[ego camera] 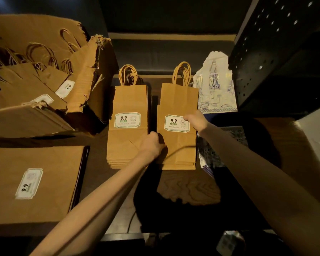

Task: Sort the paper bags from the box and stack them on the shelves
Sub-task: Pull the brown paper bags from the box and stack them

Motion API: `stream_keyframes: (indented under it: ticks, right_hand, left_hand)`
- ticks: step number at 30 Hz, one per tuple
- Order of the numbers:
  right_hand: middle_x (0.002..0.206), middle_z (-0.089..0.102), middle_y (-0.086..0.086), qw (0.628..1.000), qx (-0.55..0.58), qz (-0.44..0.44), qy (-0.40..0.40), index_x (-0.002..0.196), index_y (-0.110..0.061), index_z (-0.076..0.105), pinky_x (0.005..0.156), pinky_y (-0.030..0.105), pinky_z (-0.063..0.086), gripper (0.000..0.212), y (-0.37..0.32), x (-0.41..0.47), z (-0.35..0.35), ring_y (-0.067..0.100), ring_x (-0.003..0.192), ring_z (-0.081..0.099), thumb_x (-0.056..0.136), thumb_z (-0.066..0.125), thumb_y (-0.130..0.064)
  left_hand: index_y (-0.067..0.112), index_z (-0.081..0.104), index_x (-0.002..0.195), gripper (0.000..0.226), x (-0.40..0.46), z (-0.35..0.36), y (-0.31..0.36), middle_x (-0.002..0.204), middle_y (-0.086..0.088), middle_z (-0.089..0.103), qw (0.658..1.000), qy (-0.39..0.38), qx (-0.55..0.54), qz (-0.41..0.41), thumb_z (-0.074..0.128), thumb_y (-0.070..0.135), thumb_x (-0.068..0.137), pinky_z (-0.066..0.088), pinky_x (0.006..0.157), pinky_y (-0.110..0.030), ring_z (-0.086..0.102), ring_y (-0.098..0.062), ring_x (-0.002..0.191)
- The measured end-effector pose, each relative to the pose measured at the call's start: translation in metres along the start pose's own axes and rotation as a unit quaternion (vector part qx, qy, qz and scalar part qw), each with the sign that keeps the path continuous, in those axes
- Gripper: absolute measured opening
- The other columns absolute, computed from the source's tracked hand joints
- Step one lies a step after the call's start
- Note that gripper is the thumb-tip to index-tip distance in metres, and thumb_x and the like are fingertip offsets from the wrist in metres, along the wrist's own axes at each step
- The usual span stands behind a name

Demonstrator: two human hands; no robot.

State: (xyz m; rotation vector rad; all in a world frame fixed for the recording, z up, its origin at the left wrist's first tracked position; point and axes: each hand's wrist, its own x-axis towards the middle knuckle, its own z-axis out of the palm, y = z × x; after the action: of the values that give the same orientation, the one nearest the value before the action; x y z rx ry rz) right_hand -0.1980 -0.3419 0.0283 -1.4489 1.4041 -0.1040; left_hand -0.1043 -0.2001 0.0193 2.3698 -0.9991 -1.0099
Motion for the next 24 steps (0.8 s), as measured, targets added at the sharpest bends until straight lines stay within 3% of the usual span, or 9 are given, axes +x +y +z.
stream_keyframes:
  ticks: [2,5,7,9,10,16,19,24]
  right_hand:
    - [0.078,0.048,0.009,1.0,0.007,0.009,0.004,0.097,-0.006,0.043,0.051,0.016,0.034,0.009,0.003,0.0,0.004,0.012,0.058,0.038,0.091,0.05,-0.009]
    - [0.088,0.051,0.011,1.0,-0.021,0.024,0.0,0.094,-0.005,0.049,0.056,0.024,0.035,0.008,0.006,-0.005,0.008,0.013,0.063,0.044,0.095,0.047,-0.012]
    - [0.107,0.053,0.013,0.998,-0.041,0.036,-0.018,0.116,-0.001,0.049,0.074,0.028,0.041,0.024,0.011,-0.008,0.01,0.021,0.09,0.053,0.098,0.044,-0.016]
    - [0.136,0.045,0.016,0.998,-0.052,0.045,-0.015,0.138,0.005,0.034,0.094,0.029,0.036,0.049,0.018,-0.01,0.011,0.028,0.119,0.046,0.099,0.045,-0.021]
    - [0.141,0.041,0.018,0.997,-0.056,0.047,-0.016,0.141,0.006,0.029,0.098,0.031,0.034,0.054,0.02,-0.01,0.01,0.03,0.126,0.043,0.098,0.046,-0.022]
    - [0.132,0.049,0.019,0.998,-0.045,0.028,0.015,0.137,0.006,0.035,0.086,0.031,0.037,0.049,0.024,-0.015,0.005,0.03,0.116,0.048,0.098,0.046,-0.021]
    - [0.132,0.05,0.019,0.998,-0.052,0.028,-0.016,0.138,0.007,0.035,0.089,0.03,0.038,0.049,0.027,-0.018,0.012,0.03,0.117,0.048,0.099,0.043,-0.022]
    - [0.148,0.031,0.02,0.994,-0.066,0.051,-0.065,0.147,0.007,0.01,0.099,0.031,0.034,0.067,0.033,-0.023,0.017,0.033,0.132,0.036,0.099,0.04,-0.027]
  left_hand:
    - [0.0,0.057,0.101,0.019,0.002,0.004,0.0,0.105,-0.018,0.063,1.0,-0.006,0.011,-0.004,0.061,0.014,0.089,0.042,0.073,-0.027,0.06,-0.032,0.102]
    - [-0.005,0.051,0.116,0.036,0.007,0.008,0.002,0.116,-0.023,0.06,0.999,-0.007,0.045,-0.023,0.06,0.018,0.09,0.046,0.084,-0.034,0.057,-0.036,0.11]
    - [-0.006,0.05,0.119,0.04,0.008,0.01,0.005,0.119,-0.024,0.058,0.996,-0.015,0.08,-0.025,0.06,0.021,0.091,0.045,0.088,-0.036,0.056,-0.037,0.113]
    - [-0.006,0.053,0.118,0.039,0.008,0.01,0.007,0.12,-0.023,0.058,0.994,-0.023,0.106,-0.02,0.059,0.022,0.091,0.044,0.09,-0.036,0.054,-0.036,0.114]
    - [-0.005,0.053,0.117,0.039,0.008,0.01,0.007,0.119,-0.023,0.058,0.993,-0.026,0.11,-0.018,0.059,0.022,0.091,0.044,0.091,-0.036,0.054,-0.036,0.114]
    - [-0.002,0.055,0.112,0.034,0.008,0.008,0.007,0.113,-0.021,0.061,0.995,-0.035,0.089,-0.03,0.062,0.022,0.09,0.047,0.084,-0.036,0.059,-0.035,0.106]
    - [-0.003,0.054,0.116,0.035,0.006,0.014,0.008,0.118,-0.021,0.059,0.992,-0.053,0.109,-0.032,0.061,0.019,0.09,0.045,0.088,-0.034,0.056,-0.035,0.111]
    - [-0.006,0.034,0.133,0.055,0.005,0.02,0.013,0.13,-0.02,0.05,0.992,-0.074,0.071,-0.067,0.059,0.017,0.09,0.043,0.094,-0.034,0.05,-0.033,0.121]
